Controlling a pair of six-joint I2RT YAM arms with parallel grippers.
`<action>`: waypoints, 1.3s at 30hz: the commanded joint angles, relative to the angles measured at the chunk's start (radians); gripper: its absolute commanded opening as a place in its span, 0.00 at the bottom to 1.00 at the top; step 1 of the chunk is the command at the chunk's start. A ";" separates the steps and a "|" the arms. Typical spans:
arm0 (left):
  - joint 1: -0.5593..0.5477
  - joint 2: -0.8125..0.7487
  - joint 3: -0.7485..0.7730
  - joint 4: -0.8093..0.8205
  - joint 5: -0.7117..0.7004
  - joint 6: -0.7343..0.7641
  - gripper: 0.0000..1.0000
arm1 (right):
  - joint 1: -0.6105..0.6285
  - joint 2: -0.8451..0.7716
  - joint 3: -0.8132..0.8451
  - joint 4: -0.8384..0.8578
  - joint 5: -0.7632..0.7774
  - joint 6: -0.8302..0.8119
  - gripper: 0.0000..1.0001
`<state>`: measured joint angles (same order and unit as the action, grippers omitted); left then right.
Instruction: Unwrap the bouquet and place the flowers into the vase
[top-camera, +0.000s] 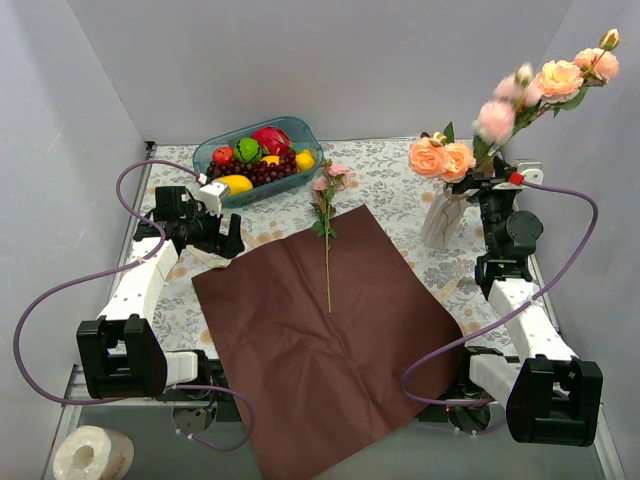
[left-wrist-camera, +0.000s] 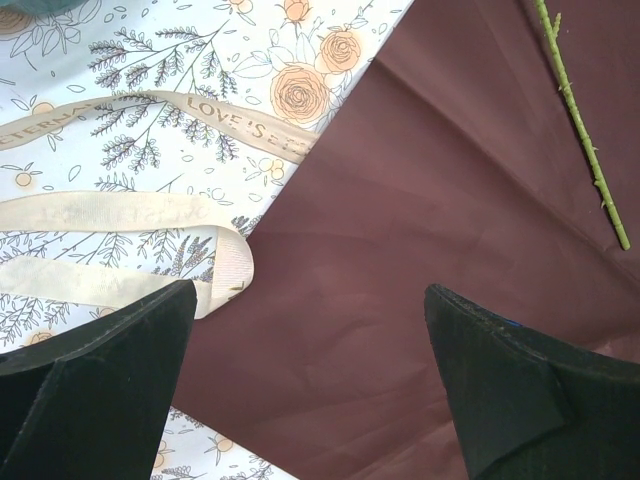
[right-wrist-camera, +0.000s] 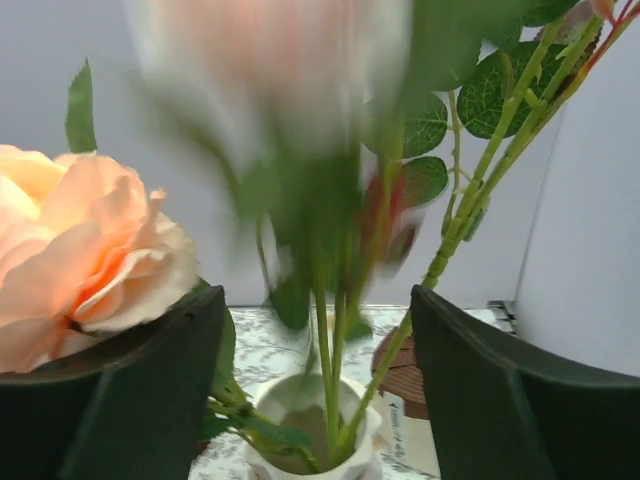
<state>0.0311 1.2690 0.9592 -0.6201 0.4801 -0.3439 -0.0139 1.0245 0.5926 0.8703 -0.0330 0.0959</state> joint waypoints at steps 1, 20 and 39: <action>0.006 -0.022 0.026 0.003 -0.006 0.016 0.98 | -0.004 -0.052 0.001 -0.031 0.027 0.013 0.86; 0.006 -0.045 0.024 -0.003 0.025 -0.009 0.98 | 0.546 -0.205 0.343 -0.376 0.274 -0.303 0.87; 0.018 -0.043 0.030 -0.003 0.032 -0.052 0.98 | 0.986 0.492 0.654 -0.778 0.555 -0.066 0.84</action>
<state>0.0330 1.2583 0.9592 -0.6201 0.4889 -0.3908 0.9756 1.4338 1.2274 0.1635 0.4904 -0.1219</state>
